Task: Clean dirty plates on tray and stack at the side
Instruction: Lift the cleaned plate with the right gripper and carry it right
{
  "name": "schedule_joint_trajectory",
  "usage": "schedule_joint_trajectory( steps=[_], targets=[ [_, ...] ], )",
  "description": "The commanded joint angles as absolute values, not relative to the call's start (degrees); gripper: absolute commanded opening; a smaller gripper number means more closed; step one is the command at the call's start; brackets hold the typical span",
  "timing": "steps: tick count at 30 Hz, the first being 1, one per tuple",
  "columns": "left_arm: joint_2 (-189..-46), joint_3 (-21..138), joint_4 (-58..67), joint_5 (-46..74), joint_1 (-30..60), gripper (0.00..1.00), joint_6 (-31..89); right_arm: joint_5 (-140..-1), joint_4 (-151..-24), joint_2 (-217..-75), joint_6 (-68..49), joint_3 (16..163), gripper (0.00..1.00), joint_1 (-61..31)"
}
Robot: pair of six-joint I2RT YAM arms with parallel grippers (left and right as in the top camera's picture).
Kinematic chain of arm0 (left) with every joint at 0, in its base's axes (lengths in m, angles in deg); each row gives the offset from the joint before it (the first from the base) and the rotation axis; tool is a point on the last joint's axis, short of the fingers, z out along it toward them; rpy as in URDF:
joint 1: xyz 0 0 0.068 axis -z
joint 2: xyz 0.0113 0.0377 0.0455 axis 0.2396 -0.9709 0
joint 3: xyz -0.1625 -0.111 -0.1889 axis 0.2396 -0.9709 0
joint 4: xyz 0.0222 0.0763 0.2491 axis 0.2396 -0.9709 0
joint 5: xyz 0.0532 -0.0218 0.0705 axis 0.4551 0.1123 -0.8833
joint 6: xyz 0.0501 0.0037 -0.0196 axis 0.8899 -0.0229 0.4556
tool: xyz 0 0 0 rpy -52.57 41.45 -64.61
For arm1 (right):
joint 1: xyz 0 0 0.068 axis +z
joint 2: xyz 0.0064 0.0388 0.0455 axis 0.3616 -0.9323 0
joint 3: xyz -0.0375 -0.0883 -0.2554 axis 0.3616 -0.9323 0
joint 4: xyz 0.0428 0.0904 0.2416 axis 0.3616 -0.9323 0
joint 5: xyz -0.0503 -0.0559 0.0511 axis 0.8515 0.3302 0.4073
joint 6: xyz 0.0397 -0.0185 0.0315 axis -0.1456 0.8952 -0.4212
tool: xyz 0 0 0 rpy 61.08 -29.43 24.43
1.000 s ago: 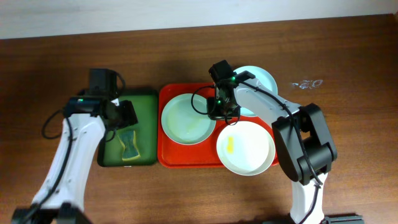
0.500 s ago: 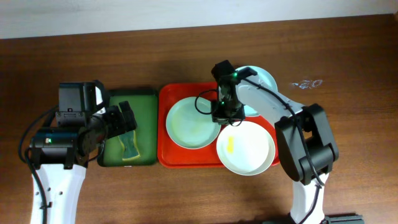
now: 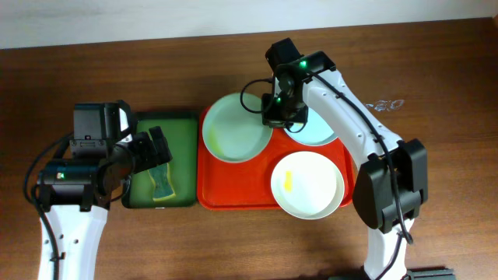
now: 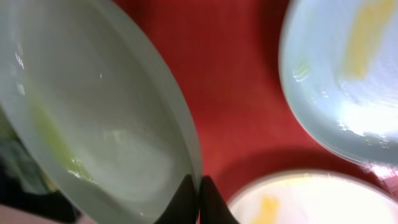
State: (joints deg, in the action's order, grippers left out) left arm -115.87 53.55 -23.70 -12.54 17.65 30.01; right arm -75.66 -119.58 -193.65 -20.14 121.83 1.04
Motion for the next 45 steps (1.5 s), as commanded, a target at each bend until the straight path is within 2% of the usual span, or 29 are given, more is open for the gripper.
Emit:
schedule_joint_trajectory(
  steps=[1, 5, 9, 11, 14, 19, 24, 29, 39, 41, 42, 43, 45],
  targets=[
    [-115.10, 53.96, -23.70, -12.08, 17.72, 0.99, 30.28, -75.90, -114.01, -191.90, -23.59, 123.40, 0.04, 4.69],
    [-115.10, 53.96, -23.70, -12.08, 17.72, 0.99, 30.28, -69.36, -103.78, -193.10, -24.91, 123.36, 0.04, 11.32],
    [-115.10, 53.96, -23.70, -12.08, 17.72, 0.99, 30.28, -52.69, -93.97, -195.40, -23.75, 122.86, 0.04, 19.38],
    [-115.10, 53.96, -23.70, -12.08, 17.72, 0.99, 30.28, -49.89, -90.10, -195.51, -16.71, 122.86, 0.04, 21.19],
    [-115.10, 53.96, -23.70, -12.08, 17.72, 0.99, 30.30, -48.29, -84.61, -195.51, -0.01, 122.86, 0.04, 22.38],
    [-115.10, 53.96, -23.70, -12.08, 17.72, 0.99, 30.28, -46.92, -78.62, -194.94, 13.63, 123.10, 0.04, 22.53],
    [-115.10, 53.96, -23.70, -12.08, 17.72, 0.99, 30.28, -28.01, -72.85, -194.04, 28.64, 124.15, 0.04, 26.62],
    [-115.10, 53.96, -23.70, -12.08, 17.72, 0.99, 30.28, -16.27, -66.60, -194.04, 40.01, 124.15, 0.04, 32.21],
    [-115.10, 53.96, -23.70, -12.08, 17.72, 0.99, 30.28, -15.31, -65.88, -194.04, 40.14, 124.12, 0.04, 33.26],
    [-115.10, 53.96, -23.70, -12.08, 17.72, 0.99, 30.28, -15.40, -67.72, -194.04, 31.55, 124.10, 0.04, 32.80],
    [-115.10, 53.96, -23.70, -12.08, 17.72, 0.99, 30.28, -16.30, -71.98, -194.04, 19.83, 124.10, 0.04, 31.86],
    [-115.10, 53.96, -23.70, -12.08, 17.72, 0.99, 30.28, -17.91, -74.54, -194.04, 15.38, 124.10, 0.04, 31.14],
    [-115.10, 53.96, -23.70, -12.08, 17.72, 0.99, 30.28, -29.45, -83.56, -194.04, 0.47, 124.10, 0.04, 27.16]
  ],
)
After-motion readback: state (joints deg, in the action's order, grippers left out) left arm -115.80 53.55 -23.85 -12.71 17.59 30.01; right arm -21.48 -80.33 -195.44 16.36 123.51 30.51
